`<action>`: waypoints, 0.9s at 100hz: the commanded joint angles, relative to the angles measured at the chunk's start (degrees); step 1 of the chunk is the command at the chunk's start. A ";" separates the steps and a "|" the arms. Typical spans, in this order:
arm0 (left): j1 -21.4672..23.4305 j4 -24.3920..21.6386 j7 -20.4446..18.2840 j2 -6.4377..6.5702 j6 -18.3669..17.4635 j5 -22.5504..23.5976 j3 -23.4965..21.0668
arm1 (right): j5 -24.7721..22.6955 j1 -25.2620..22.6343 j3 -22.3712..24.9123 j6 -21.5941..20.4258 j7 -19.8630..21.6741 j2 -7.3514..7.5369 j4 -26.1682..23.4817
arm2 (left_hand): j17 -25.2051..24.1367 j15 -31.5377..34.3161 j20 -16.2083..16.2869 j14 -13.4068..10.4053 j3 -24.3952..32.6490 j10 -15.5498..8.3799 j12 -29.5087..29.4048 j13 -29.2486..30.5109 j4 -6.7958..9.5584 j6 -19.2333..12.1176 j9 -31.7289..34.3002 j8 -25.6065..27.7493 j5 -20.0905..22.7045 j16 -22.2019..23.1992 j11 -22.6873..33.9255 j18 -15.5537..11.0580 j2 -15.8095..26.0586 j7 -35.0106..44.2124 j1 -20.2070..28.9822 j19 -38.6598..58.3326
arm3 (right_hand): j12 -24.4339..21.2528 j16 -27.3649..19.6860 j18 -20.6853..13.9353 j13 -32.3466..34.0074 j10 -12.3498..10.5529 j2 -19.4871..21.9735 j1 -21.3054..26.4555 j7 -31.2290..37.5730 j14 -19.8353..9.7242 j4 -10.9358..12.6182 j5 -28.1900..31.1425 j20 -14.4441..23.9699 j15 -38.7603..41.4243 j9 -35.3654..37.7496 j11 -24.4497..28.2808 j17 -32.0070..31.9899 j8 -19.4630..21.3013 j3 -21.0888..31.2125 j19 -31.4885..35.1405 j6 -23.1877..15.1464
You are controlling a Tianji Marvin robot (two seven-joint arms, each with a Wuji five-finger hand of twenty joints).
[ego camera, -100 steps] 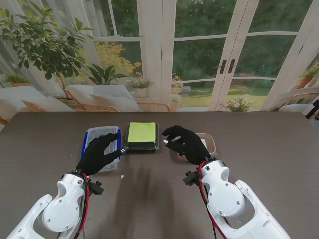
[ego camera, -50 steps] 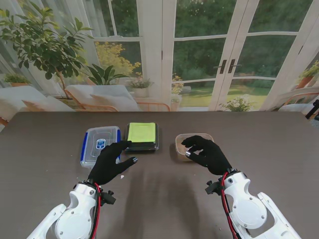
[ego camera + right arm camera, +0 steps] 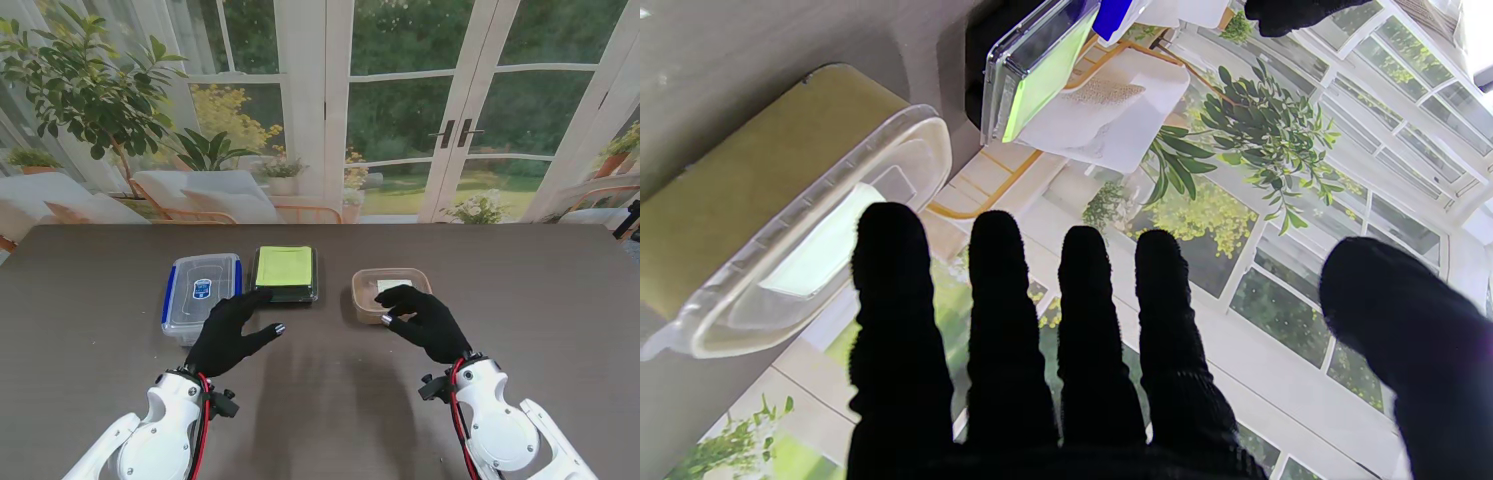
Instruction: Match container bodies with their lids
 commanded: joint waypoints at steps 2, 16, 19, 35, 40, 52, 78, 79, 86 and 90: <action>0.10 -0.48 -1.13 -0.33 0.45 -0.15 0.15 | -0.03 0.23 -0.46 -0.27 0.62 -0.31 0.98 | -1.56 -0.92 -0.54 -1.42 -1.12 -1.15 -0.30 -0.72 1.85 -0.98 -0.04 0.40 -0.68 -0.40 -0.74 -1.59 0.92 -0.56 0.78 -1.95 | -0.64 -0.40 -1.50 -1.04 -1.38 -2.05 0.32 0.52 -1.19 -1.27 -0.09 -0.98 -0.47 -1.03 -0.98 -19.39 0.63 1.43 -1.00 -1.76; -0.06 -0.56 -1.28 -0.35 0.89 -0.42 0.34 | -0.04 0.75 -0.75 -0.34 0.39 -0.38 1.92 | -1.75 -0.91 -0.67 -1.39 -1.12 -1.06 -0.32 -0.76 1.86 -0.89 -0.15 0.44 -0.46 -0.42 -0.77 -1.63 0.94 -0.47 0.86 -2.04 | -0.62 -0.37 -1.46 -1.06 -1.15 -1.96 0.23 0.49 -1.15 -1.27 -0.21 -0.87 -0.47 -1.04 -0.99 -19.44 0.64 1.41 -1.10 -1.77; -0.09 -0.58 -1.37 -0.34 0.97 -0.49 0.35 | -0.08 0.81 -0.76 -0.32 0.35 -0.39 2.07 | -1.81 -0.95 -0.70 -1.51 -1.14 -1.17 -0.32 -0.87 1.86 -0.91 -0.14 0.41 -0.73 -0.44 -0.76 -1.71 0.96 -0.58 0.83 -2.07 | -0.62 -0.36 -1.55 -1.03 -1.12 -1.90 0.22 0.49 -1.13 -1.27 -0.25 -0.85 -0.45 -1.07 -0.99 -19.45 0.64 1.41 -1.12 -1.71; 0.09 -0.79 -1.76 -0.23 0.93 -0.38 0.01 | -0.37 1.22 -0.66 -0.27 0.23 -0.40 2.93 | -1.96 -0.93 -0.83 -1.53 -1.23 -1.20 -0.33 -0.84 1.86 -0.94 -0.18 0.43 -0.62 -0.45 -0.75 -1.76 1.03 -0.54 0.87 -2.13 | -0.60 -0.33 -1.53 -0.97 -1.14 -1.99 0.20 0.50 -1.23 -1.27 -0.22 -0.73 -0.44 -0.93 -0.96 -19.49 0.66 1.34 -1.24 -1.66; 0.32 -0.93 -1.60 -0.24 0.86 -0.18 -0.20 | -0.52 -0.03 0.20 0.74 0.60 -0.25 0.55 | -1.95 -0.93 -0.86 -1.49 -1.24 -1.20 -0.33 -0.86 1.88 -0.98 -0.17 0.43 -0.64 -0.46 -0.75 -1.76 1.07 -0.54 0.91 -2.11 | -0.63 -0.34 -1.42 -0.98 -1.03 -2.10 0.25 0.51 -1.20 -1.27 -0.11 -0.68 -0.47 -0.82 -1.01 -19.49 0.66 1.38 -1.28 -1.72; 0.83 -1.16 -1.03 -0.32 0.86 0.10 -0.46 | -0.51 -1.01 0.63 1.29 1.21 -0.10 -1.16 | -1.93 -0.89 -0.91 -1.46 -1.27 -1.13 -0.32 -0.75 1.88 -0.91 -0.08 0.44 -0.60 -0.46 -0.72 -1.69 0.95 -0.53 0.97 -2.09 | -0.62 -0.33 -1.42 -0.78 -1.26 -2.12 0.19 0.44 -1.22 -1.29 -0.11 -0.58 -0.46 -0.67 -1.03 -19.37 0.63 1.32 -1.30 -1.81; 1.13 -1.46 -0.93 -0.34 1.93 0.34 -0.41 | -0.26 -0.77 -0.16 0.85 1.65 -0.02 -0.93 | -2.08 -0.91 -1.03 -1.53 -1.33 -1.27 -0.33 -0.84 1.89 -0.96 -0.19 0.45 -0.66 -0.47 -0.74 -1.83 1.01 -0.55 0.99 -2.12 | -0.59 -0.31 -1.46 -0.81 -1.06 -2.04 0.24 0.48 -1.25 -1.25 -0.31 -0.41 -0.50 -0.85 -1.10 -19.43 0.67 1.34 -1.38 -1.74; 1.13 -1.47 -0.91 -0.34 1.98 0.35 -0.39 | -0.24 -0.76 -0.16 0.82 1.66 -0.02 -0.92 | -2.08 -0.90 -1.03 -1.57 -1.35 -1.22 -0.34 -0.81 1.89 -0.98 -0.20 0.46 -0.63 -0.47 -0.74 -1.83 1.02 -0.53 0.97 -2.11 | -0.59 -0.30 -1.46 -0.75 -1.03 -2.04 0.29 0.45 -1.29 -1.24 -0.36 -0.40 -0.47 -0.84 -1.10 -19.43 0.66 1.37 -1.38 -1.75; 1.19 -1.57 -0.83 -0.34 2.40 0.52 -0.26 | -0.39 -0.65 -0.14 0.52 1.83 0.05 -0.75 | -2.06 -0.91 -1.04 -1.59 -1.37 -1.38 -0.34 -0.83 1.89 -1.02 -0.19 0.46 -0.61 -0.48 -0.74 -1.80 0.99 -0.53 0.99 -2.09 | -0.58 -0.31 -1.53 -0.83 -1.18 -1.89 0.14 0.38 -1.44 -1.27 -0.62 -0.36 -0.51 -0.88 -1.10 -19.44 0.64 1.26 -1.40 -1.78; 1.20 -1.61 -0.87 -0.34 2.61 0.56 -0.20 | -0.47 -0.66 -0.09 0.48 1.81 0.05 -0.76 | -2.09 -0.93 -1.05 -1.50 -1.36 -1.19 -0.34 -0.85 1.90 -0.97 -0.25 0.48 -0.45 -0.49 -0.76 -1.83 0.99 -0.46 1.04 -2.09 | -0.58 -0.31 -1.54 -0.84 -1.10 -1.96 0.19 0.40 -1.25 -1.26 -0.64 -0.34 -0.52 -0.88 -1.09 -19.41 0.65 1.26 -1.39 -1.83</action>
